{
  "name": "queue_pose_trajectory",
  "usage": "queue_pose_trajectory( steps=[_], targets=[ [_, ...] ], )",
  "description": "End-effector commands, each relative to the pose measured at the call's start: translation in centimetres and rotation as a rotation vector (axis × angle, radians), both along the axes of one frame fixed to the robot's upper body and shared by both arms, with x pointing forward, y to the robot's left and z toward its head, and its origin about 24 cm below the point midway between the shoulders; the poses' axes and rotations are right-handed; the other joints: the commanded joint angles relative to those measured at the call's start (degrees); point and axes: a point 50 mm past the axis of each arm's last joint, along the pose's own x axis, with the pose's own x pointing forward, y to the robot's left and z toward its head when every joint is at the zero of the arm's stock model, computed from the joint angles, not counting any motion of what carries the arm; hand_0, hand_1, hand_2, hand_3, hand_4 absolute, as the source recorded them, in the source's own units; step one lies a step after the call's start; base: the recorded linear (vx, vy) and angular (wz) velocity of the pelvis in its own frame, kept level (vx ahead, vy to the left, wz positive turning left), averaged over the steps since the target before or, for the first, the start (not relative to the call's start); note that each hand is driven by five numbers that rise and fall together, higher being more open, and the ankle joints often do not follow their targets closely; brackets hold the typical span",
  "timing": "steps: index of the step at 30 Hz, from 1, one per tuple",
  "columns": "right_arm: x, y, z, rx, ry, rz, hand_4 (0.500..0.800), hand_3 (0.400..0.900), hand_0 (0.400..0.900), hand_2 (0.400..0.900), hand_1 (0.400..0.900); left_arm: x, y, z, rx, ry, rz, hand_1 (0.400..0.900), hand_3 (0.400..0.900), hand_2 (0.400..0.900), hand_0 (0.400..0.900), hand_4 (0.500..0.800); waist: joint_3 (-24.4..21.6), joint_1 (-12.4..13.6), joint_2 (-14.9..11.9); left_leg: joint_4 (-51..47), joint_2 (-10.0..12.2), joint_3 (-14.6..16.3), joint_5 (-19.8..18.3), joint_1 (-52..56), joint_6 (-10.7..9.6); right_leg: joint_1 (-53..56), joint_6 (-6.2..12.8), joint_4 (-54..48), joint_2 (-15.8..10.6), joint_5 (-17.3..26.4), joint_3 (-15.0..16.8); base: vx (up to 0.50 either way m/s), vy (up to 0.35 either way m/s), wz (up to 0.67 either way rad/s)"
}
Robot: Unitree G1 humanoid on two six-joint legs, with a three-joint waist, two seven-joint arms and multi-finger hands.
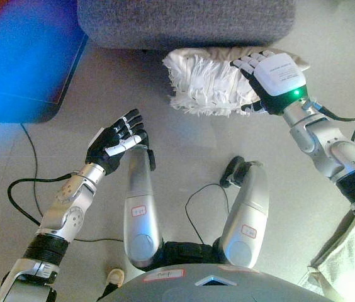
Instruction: Pick up the pillow and put it on the sofa.
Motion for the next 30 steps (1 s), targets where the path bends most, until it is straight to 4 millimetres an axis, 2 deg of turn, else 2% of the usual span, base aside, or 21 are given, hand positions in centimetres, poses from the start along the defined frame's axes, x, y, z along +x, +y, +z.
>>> queue_pose_trajectory(
  steps=[1, 7, 13, 18, 24, 30],
  targets=[
    [1.0, 0.5, 5.1, 0.002, -0.267, 0.029, 0.800, 0.900, 0.900, 0.900, 0.900, -0.2, -1.0, 3.4, -0.093, -0.159, -0.091, 0.900, 0.900, 0.900, 0.900, 0.800, -1.9, 1.3, 2.3, 17.5, 1.4, -1.2, -15.0, -0.7, 5.1, -4.4, -0.75, 4.0, 0.7, 2.2, -0.3, 0.00, -0.007, 0.10],
    [1.3, 0.5, 5.1, 0.040, -0.324, 0.005, 0.800, 0.900, 0.900, 0.900, 0.900, -0.6, -1.4, 3.6, -0.118, -0.142, -0.128, 0.900, 0.900, 0.900, 0.900, 0.800, -1.8, 1.8, 3.0, 23.1, 0.3, -3.2, -17.0, -3.3, 5.3, -7.2, -0.80, 10.0, 1.0, -1.0, 0.9, 0.04, -0.008, 0.09],
    [1.3, 0.6, 4.2, 0.064, -0.319, -0.012, 0.800, 0.900, 0.900, 0.900, 0.900, -1.0, -1.5, 3.3, -0.127, -0.114, -0.149, 0.900, 0.900, 0.900, 0.900, 0.800, -1.0, 2.0, 3.3, 23.9, -0.3, -4.3, -16.6, -3.4, 5.2, -7.5, -0.43, 9.2, 0.8, 0.5, 1.3, 0.02, -0.011, 0.03],
    [1.9, 0.9, 5.0, 0.057, -0.380, -0.032, 0.800, 0.900, 0.900, 0.900, 0.900, -0.9, -1.6, 3.4, -0.123, -0.128, -0.152, 0.900, 0.900, 0.900, 0.900, 0.800, -0.2, 2.0, 4.0, 25.9, 0.0, -4.5, -16.6, -4.4, 5.0, -9.0, -0.19, 10.9, 0.2, 0.5, 1.9, 0.00, 0.002, -0.01],
    [2.8, 1.0, 5.6, 0.155, -0.328, -0.075, 0.800, 0.900, 0.900, 0.900, 0.900, -0.6, -1.8, 3.8, -0.159, -0.130, -0.152, 0.900, 0.900, 0.900, 0.900, 0.800, 0.1, 2.3, 4.6, 30.6, 0.0, -5.6, -18.6, -6.8, 5.1, -11.9, -0.25, 16.7, 0.0, -2.5, 3.6, 0.00, -0.002, 0.01],
    [3.7, 1.8, 6.5, 0.181, -0.312, -0.062, 0.800, 0.900, 0.900, 0.900, 0.900, -0.3, -2.6, 4.3, -0.167, -0.140, -0.179, 0.900, 0.900, 0.900, 0.900, 0.800, 0.2, 2.9, 4.9, 33.6, -0.6, -6.6, -19.6, -9.0, 5.5, -14.5, -0.42, 20.1, 0.2, -3.8, 4.8, -0.01, -0.012, 0.02]
  ],
)
